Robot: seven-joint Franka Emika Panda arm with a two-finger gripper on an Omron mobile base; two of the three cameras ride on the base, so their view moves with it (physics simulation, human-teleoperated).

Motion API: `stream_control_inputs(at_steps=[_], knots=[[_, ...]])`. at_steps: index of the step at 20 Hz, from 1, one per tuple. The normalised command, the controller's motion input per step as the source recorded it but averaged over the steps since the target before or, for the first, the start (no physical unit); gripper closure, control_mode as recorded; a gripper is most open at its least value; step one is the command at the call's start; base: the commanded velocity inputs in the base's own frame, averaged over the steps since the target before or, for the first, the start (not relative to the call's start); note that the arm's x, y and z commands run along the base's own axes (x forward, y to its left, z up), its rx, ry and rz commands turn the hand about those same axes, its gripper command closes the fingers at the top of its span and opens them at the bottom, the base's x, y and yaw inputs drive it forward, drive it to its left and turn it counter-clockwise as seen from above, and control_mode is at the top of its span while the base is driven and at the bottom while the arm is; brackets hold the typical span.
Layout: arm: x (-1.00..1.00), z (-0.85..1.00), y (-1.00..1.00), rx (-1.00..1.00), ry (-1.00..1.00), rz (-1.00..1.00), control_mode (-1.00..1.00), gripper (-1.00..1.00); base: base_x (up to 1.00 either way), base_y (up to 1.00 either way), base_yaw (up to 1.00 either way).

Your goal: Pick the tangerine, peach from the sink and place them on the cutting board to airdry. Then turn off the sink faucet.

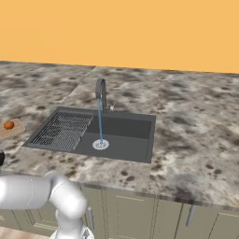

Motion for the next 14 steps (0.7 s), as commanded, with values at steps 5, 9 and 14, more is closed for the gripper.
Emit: stream_control_inputs(at_steps=[5,9,14], knots=[[0.32,-0.22,0.1,0.02,0.08,-0.04,-1.0,1.0,0.0,0.0,0.0],[0.35,-0.27,0.17,0.01,0.08,-0.04,-1.0,1.0,0.0,0.0,0.0],[0.35,-0.21,0.25,0.0,0.06,-0.04,-1.0,1.0,0.0,0.0,0.0]])
